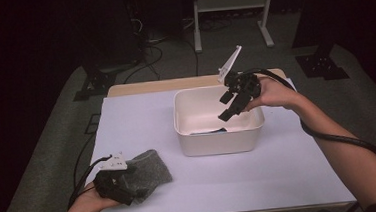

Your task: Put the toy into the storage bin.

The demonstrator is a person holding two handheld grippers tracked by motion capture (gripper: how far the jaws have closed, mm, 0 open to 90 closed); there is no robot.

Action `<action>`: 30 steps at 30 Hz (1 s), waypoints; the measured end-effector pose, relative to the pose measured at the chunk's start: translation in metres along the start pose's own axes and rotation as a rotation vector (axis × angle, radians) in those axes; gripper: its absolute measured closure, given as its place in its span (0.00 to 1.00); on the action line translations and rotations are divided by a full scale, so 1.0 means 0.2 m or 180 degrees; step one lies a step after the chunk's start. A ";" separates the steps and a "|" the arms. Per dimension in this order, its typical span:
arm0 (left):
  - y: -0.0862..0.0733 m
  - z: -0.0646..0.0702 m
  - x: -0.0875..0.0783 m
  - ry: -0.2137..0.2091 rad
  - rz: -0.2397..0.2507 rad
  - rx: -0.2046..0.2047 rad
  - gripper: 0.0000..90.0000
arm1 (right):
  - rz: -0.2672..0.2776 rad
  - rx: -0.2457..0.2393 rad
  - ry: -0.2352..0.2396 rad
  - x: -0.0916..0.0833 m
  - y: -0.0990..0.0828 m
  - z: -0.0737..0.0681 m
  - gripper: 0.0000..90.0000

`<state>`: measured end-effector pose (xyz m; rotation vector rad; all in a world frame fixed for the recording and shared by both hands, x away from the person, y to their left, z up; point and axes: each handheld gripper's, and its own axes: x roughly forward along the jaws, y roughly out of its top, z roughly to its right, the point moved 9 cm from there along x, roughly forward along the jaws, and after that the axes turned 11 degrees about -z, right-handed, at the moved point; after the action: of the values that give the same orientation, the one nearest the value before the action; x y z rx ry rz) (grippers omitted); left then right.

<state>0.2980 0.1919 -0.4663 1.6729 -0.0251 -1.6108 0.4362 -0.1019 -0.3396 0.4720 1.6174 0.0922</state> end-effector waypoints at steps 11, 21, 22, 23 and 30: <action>0.00 0.00 0.01 -0.0018 -0.0001 0.0002 0.09 | 0.0101 0.0039 -0.0062 -0.07 -0.05 -0.01 0.26; 0.00 0.00 0.02 -0.0036 -0.0014 0.0010 0.09 | 0.0193 0.0116 -0.0112 -0.14 -0.11 -0.02 0.26; 0.00 0.00 0.02 -0.0037 -0.0028 0.0024 0.09 | 0.0201 0.0126 -0.0113 -0.14 -0.12 -0.02 0.26; 0.00 0.00 0.03 -0.0041 -0.0030 0.0021 0.09 | 0.0199 0.0138 -0.0116 -0.15 -0.13 -0.03 0.26; 0.00 0.00 0.02 -0.0028 -0.0015 0.0010 0.09 | 0.0255 0.0187 -0.0143 -0.18 -0.20 -0.03 0.25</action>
<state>0.2997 0.1890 -0.4698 1.6695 -0.0281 -1.6225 0.4209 -0.1493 -0.3177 0.5804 1.5608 0.0938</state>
